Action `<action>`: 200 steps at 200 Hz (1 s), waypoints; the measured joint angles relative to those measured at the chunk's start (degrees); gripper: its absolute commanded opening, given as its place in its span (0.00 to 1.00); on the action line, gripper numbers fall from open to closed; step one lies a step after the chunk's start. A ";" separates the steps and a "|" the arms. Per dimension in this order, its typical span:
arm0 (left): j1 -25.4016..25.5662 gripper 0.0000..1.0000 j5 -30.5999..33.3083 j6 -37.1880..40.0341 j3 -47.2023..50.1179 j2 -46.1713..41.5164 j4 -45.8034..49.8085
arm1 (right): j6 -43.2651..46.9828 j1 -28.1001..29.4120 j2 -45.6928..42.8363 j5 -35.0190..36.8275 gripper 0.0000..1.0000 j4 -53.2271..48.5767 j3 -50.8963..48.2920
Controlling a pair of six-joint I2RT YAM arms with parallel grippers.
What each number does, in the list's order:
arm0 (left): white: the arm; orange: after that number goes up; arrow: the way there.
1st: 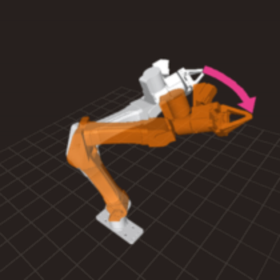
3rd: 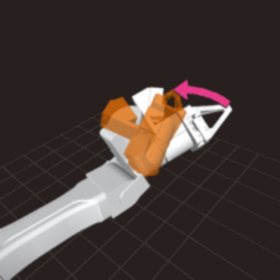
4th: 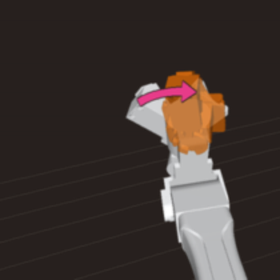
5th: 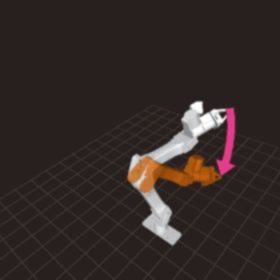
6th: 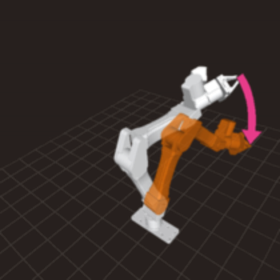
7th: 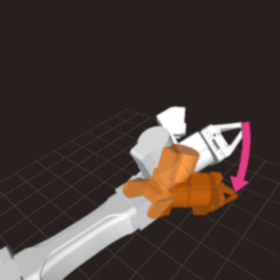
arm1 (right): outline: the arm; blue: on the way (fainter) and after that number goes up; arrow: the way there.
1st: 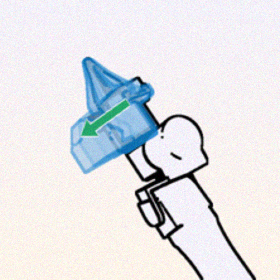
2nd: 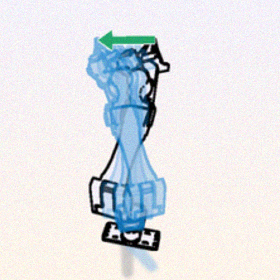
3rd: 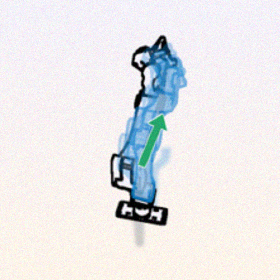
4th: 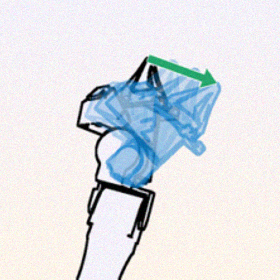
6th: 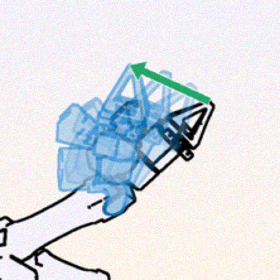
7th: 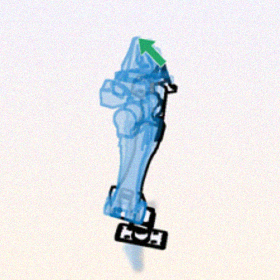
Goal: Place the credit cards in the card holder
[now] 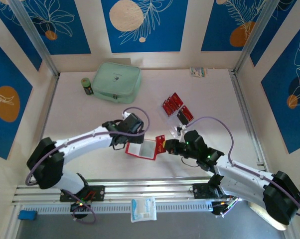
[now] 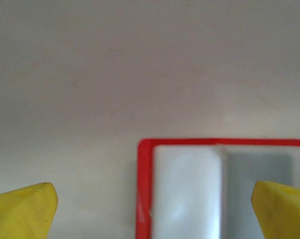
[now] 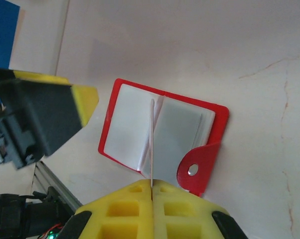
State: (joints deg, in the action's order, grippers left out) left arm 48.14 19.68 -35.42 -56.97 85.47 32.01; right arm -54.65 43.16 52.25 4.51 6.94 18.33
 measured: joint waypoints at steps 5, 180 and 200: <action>-0.59 1.00 -0.02 0.57 -1.05 1.31 0.39 | 0.00 0.28 0.57 0.46 0.00 -0.52 0.50; -4.55 1.00 4.50 7.02 -7.23 16.94 7.50 | 0.20 2.51 11.04 -3.91 0.00 4.37 5.64; -4.57 1.00 4.35 6.86 -5.86 15.45 7.48 | 0.20 2.93 11.28 -3.85 0.00 4.96 5.64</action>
State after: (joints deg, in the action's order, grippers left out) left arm 43.57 24.03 -28.56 -62.83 100.92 39.48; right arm -54.46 46.09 63.53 0.67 11.90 23.97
